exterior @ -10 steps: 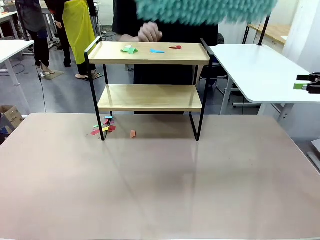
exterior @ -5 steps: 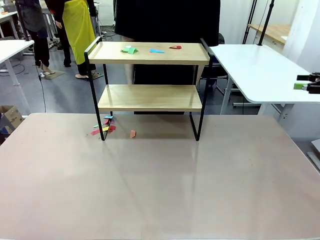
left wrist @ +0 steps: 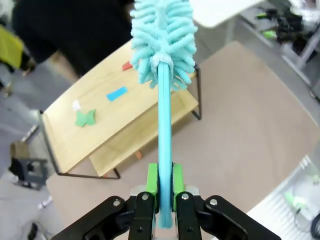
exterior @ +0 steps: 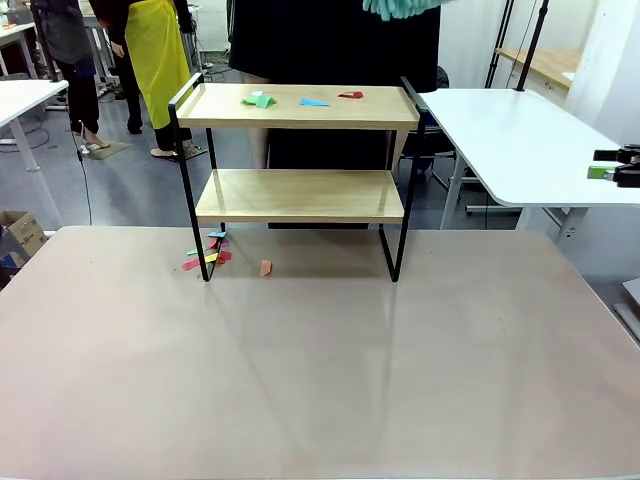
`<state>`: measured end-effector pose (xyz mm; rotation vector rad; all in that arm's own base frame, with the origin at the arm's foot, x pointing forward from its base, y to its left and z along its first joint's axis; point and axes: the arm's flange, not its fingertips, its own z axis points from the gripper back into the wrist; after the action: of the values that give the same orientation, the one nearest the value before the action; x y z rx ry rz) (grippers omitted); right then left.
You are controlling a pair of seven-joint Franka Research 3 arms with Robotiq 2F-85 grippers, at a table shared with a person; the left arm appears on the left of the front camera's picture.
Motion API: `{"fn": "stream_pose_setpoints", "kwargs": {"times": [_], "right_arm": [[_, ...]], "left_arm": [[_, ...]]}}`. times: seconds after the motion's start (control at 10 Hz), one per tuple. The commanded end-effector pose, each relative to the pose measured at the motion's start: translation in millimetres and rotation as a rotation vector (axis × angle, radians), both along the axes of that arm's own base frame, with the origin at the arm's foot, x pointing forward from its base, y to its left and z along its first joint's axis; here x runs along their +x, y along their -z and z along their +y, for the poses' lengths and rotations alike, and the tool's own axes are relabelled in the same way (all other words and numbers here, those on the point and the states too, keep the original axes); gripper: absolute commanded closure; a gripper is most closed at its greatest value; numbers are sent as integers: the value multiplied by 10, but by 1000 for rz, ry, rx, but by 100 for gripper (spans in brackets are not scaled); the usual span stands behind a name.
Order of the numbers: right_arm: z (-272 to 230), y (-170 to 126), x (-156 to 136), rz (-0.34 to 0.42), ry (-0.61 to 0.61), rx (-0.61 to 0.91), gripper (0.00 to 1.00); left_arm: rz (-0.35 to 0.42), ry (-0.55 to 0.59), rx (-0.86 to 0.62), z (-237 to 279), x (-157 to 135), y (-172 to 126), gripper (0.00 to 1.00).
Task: Clean the shelf.
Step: Clean the specific section of the Shelf indicated by the human with the Duster.
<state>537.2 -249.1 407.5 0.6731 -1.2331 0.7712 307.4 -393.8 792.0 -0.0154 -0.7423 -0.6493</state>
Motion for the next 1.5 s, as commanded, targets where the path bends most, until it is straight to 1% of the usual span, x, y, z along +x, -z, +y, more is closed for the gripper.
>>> {"fn": "stream_pose_setpoints", "kwargs": {"times": [0.0,0.1,0.5,0.8,1.4], "right_arm": [[17,-20,-5,-2,-2,-2,0],[17,-20,-5,-2,-2,-2,0],[17,-20,-5,-2,-2,-2,0],[17,-20,-5,-2,-2,-2,0],[17,-20,-5,-2,-2,-2,0]], "left_arm": [[-18,-188,-15,-302,182,-130,86],[-7,-245,-31,-412,242,-84,86],[100,-355,-9,-818,588,249,86],[131,-430,8,-987,754,565,86],[248,-422,26,-1194,821,978,86]]}}
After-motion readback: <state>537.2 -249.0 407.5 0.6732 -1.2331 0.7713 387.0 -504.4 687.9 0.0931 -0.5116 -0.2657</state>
